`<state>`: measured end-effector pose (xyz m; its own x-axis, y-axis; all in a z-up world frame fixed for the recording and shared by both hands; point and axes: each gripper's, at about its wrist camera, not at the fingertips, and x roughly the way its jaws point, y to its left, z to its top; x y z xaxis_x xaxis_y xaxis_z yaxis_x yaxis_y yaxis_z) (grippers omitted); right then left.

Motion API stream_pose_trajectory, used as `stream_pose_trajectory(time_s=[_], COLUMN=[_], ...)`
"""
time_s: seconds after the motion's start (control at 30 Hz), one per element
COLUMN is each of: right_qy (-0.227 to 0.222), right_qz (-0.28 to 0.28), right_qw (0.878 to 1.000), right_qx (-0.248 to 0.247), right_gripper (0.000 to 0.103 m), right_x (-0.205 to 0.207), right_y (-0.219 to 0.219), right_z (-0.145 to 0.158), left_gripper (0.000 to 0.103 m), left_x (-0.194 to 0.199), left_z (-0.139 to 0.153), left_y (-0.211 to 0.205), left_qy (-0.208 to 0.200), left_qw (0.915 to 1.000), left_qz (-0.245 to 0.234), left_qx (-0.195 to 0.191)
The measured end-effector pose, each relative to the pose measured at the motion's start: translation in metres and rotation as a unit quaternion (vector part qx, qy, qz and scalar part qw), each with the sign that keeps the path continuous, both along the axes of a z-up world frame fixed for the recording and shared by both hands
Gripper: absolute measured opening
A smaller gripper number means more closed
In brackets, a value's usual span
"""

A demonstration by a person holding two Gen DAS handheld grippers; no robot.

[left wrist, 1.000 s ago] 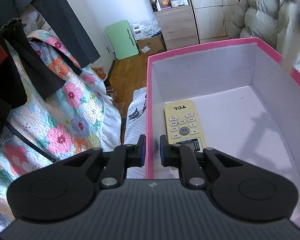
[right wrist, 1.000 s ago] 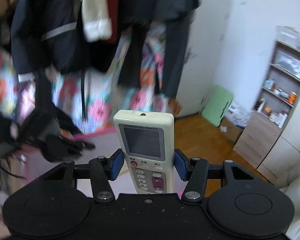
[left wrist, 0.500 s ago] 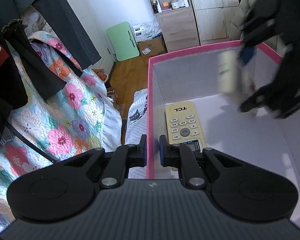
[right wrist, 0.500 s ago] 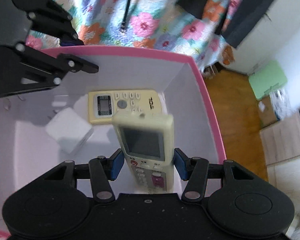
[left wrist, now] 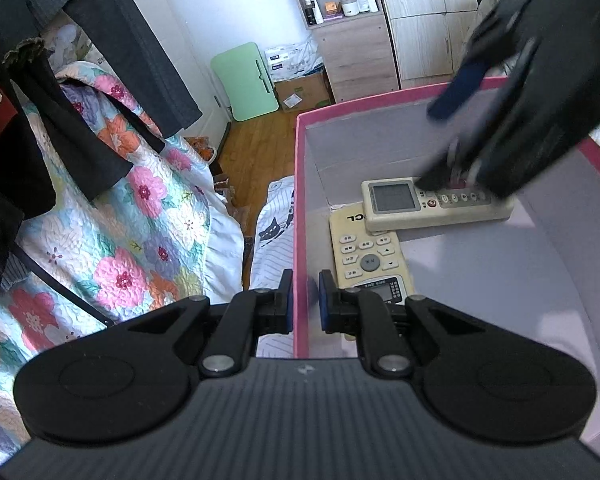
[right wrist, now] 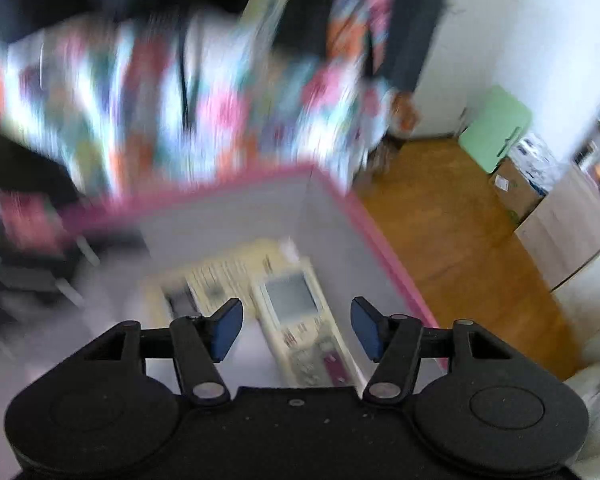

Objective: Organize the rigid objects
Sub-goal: 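Carry the white remote into the pink box and release it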

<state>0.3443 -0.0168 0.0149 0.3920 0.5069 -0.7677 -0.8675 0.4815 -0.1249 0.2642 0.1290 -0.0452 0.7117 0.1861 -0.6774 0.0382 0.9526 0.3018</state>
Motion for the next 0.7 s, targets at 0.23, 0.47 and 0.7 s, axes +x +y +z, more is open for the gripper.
stream_pose_trajectory(time_s=[0.23,0.47,0.7], right_qy=[-0.067,-0.012,0.005], right_qz=[-0.067,-0.129,-0.203], right_qw=[0.985,0.983,0.970], right_qx=[0.143,0.129,0.137], right_gripper=[0.077,0.077,0.077], right_x=[-0.063,-0.108,-0.152], right_y=[-0.068,-0.129,-0.187], right_z=[0.046,0.037,0.004], left_gripper=[0.012,0.012,0.014], left_x=[0.002,0.002,0.003], left_z=[0.001,0.001,0.013], left_y=[0.002,-0.009,-0.008], left_qy=[0.008,0.018,-0.005], left_qw=[1.0000,0.9993,1.0000], left_qz=[-0.001,-0.010,0.007], left_qx=[-0.003,0.032,0.003])
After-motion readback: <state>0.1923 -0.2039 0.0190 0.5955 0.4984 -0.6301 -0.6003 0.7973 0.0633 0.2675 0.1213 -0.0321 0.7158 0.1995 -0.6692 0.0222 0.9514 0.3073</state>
